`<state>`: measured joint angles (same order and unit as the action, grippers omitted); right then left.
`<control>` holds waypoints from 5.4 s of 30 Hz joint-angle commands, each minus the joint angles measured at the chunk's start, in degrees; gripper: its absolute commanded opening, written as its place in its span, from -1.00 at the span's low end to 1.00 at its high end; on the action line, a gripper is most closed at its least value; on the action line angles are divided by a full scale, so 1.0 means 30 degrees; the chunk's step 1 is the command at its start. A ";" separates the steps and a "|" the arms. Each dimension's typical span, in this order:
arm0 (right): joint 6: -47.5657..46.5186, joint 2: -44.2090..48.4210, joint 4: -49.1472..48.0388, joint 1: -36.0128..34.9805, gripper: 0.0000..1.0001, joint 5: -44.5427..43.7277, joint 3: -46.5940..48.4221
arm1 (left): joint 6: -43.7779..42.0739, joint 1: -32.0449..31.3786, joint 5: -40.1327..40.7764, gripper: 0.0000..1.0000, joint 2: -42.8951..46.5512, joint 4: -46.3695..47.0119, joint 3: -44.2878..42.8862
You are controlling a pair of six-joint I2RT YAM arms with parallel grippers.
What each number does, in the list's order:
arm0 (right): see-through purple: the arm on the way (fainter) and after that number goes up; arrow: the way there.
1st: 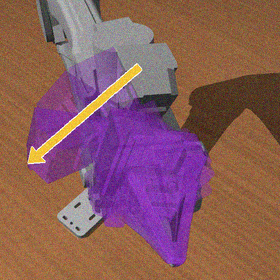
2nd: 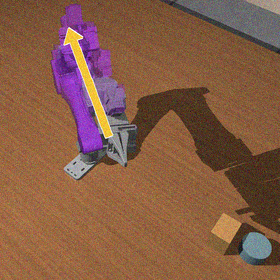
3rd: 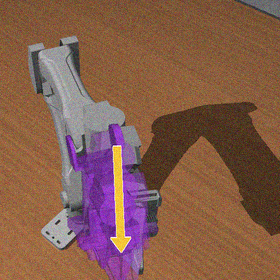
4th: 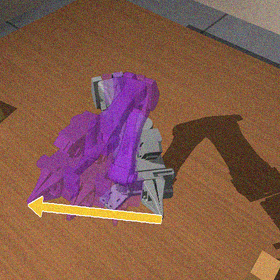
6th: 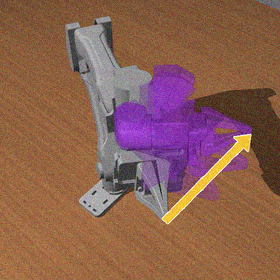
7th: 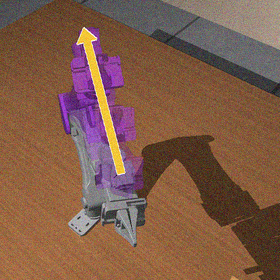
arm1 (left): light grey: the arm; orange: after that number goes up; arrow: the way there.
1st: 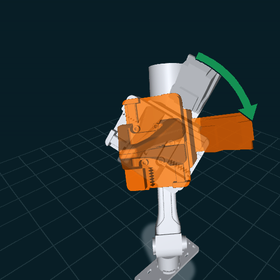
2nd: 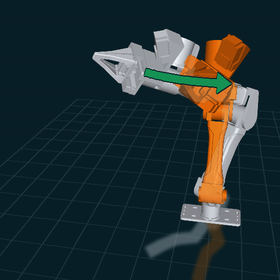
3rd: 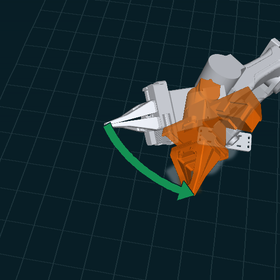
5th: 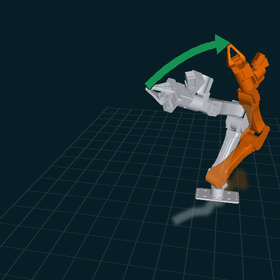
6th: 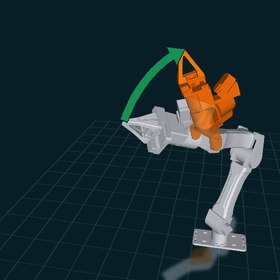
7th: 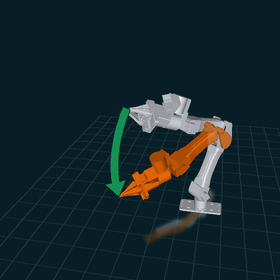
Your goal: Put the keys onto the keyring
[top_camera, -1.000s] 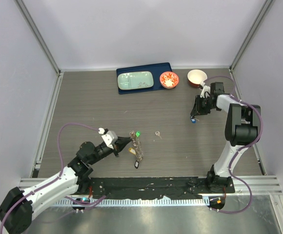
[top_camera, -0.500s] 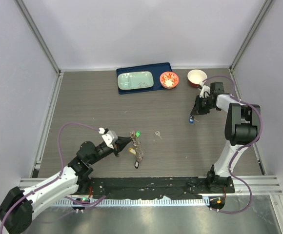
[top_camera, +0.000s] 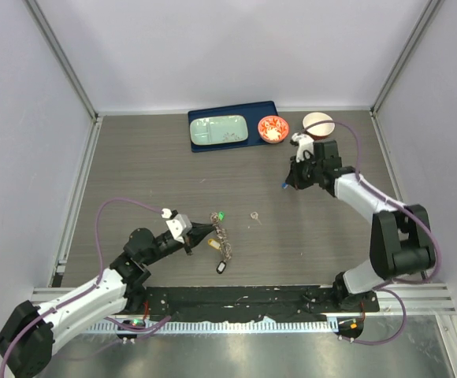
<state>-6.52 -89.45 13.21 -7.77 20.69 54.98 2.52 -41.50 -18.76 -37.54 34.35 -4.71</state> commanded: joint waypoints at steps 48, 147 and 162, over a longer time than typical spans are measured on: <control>-0.1898 1.3147 -1.1640 -1.1912 -0.99 0.6844 -0.9245 | -0.0930 0.0297 -0.8364 -1.00 -0.5943 0.4486 -0.4202; -0.2747 1.3440 -1.1551 -1.3318 -0.99 0.4941 -1.0446 | -0.0929 0.0883 -1.1029 -1.00 -0.7643 0.6714 -0.3322; -0.2659 1.3059 -1.1846 -1.3318 -0.98 0.5731 -1.0300 | -0.0402 0.0883 -1.1645 -1.00 -0.8112 0.7007 -0.3703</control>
<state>-14.85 -50.19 -19.11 -47.42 36.51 23.57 0.01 -39.18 -52.42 -61.63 49.80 -13.76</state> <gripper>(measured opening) 0.032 0.011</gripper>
